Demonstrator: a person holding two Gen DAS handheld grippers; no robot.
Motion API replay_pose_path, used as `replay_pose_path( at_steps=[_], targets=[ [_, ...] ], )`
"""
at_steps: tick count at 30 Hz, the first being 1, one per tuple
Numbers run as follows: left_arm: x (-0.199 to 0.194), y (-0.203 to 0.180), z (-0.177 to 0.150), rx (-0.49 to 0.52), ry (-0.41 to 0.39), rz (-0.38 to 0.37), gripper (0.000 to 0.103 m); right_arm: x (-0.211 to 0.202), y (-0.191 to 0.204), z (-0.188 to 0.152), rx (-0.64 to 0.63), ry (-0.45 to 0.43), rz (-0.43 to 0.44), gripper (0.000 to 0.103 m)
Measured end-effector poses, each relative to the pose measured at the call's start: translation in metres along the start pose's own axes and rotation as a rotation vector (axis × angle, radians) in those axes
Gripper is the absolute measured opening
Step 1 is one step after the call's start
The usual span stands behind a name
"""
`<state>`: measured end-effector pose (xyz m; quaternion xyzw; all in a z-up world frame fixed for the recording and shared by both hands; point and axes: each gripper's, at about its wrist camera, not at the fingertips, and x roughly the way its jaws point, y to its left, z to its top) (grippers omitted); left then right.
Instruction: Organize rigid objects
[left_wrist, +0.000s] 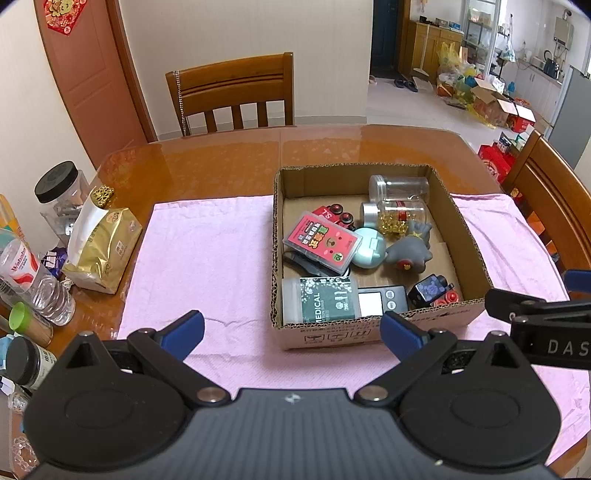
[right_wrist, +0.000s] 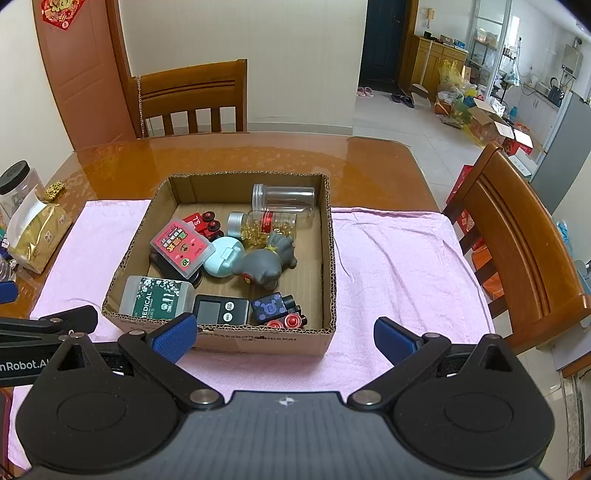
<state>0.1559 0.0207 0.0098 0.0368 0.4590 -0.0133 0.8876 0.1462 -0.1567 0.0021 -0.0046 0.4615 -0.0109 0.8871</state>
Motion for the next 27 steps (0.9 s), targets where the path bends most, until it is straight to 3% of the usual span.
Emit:
replay_pose_path(
  at_steps=[27],
  targets=[
    [0.0010,-0.0021,-0.0004,-0.003,0.006,0.007,0.101,-0.0023,0.0001,0.0014,-0.014,-0.005,0.008,0.103]
  ],
)
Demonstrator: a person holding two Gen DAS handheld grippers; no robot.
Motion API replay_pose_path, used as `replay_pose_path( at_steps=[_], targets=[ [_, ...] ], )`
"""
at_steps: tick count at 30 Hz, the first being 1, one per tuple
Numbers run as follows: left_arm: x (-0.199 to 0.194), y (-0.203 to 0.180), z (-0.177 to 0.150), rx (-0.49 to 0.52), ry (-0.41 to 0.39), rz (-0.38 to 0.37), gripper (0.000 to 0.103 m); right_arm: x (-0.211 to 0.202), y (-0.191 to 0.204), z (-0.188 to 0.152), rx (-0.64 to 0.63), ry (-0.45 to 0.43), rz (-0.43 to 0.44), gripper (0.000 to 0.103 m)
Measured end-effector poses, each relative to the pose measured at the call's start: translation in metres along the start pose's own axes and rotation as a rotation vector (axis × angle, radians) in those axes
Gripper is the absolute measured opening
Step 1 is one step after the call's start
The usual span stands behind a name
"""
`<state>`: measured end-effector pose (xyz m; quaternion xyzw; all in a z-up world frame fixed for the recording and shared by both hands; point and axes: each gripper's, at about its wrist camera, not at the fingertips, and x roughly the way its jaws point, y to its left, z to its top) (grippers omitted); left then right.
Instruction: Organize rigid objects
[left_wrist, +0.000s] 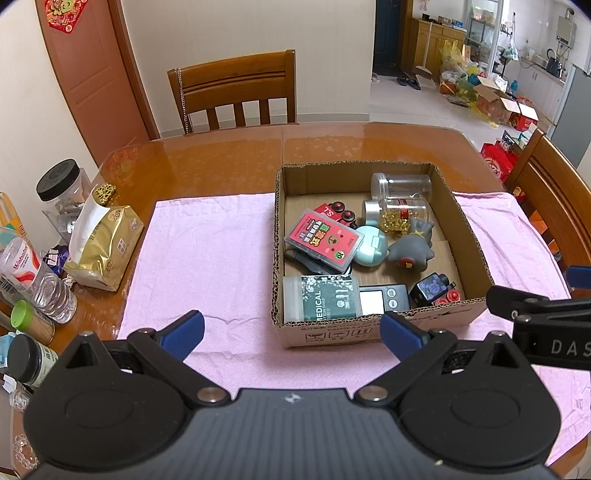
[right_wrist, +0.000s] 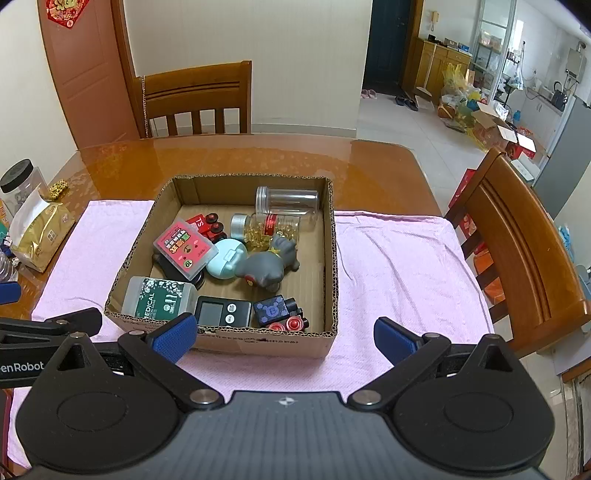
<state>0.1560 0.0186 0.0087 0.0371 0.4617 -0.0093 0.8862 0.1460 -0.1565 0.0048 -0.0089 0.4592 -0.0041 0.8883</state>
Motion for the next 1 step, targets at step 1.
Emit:
replay_pose_path(
  at_steps=[1],
  targets=[
    [0.0000,-0.0001,0.0000,-0.002,0.000,-0.001,0.101,-0.0001,0.0000,-0.0001,0.000,0.000,0.000,0.103]
  ],
)
